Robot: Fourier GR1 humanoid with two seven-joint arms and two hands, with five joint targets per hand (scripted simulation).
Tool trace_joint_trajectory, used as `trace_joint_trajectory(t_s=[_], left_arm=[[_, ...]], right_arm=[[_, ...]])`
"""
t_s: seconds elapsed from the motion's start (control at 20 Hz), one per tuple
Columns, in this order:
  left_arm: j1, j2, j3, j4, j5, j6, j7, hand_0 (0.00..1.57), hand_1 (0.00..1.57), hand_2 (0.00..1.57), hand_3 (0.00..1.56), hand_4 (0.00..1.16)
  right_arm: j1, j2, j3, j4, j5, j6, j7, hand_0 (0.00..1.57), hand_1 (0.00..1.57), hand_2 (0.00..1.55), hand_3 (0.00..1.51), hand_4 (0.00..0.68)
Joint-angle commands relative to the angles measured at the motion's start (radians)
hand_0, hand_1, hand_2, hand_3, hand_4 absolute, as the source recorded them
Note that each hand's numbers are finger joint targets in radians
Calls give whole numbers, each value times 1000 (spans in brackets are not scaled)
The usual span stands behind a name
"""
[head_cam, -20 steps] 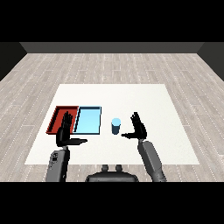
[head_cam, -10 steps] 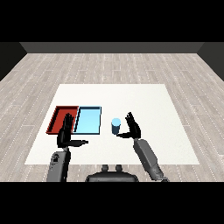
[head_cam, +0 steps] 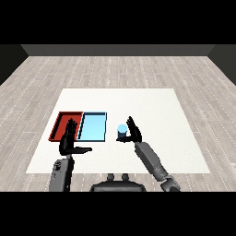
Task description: Pick the blue can and put it in the blue box
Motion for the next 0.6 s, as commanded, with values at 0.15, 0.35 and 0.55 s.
trace_joint_trajectory(t_s=[0.15, 0.35, 0.55], left_arm=[[55, -32, -53, -88, -41, 28, 22, 0, 0, 0, 0, 0], [15, 12, 25, -28, 47, -30, 15, 0, 0, 0, 0, 0], [-34, -19, -10, -47, 1, 38, 93, 0, 0, 0, 0, 0]], right_arm=[[-157, 0, 113, 207, -154, -59, -96, 0, 0, 0, 0, 0], [-153, 0, 188, 166, -207, -125, -72, 0, 0, 0, 0, 0], [-221, 0, 175, 353, -254, -27, -151, 0, 0, 0, 0, 0]])
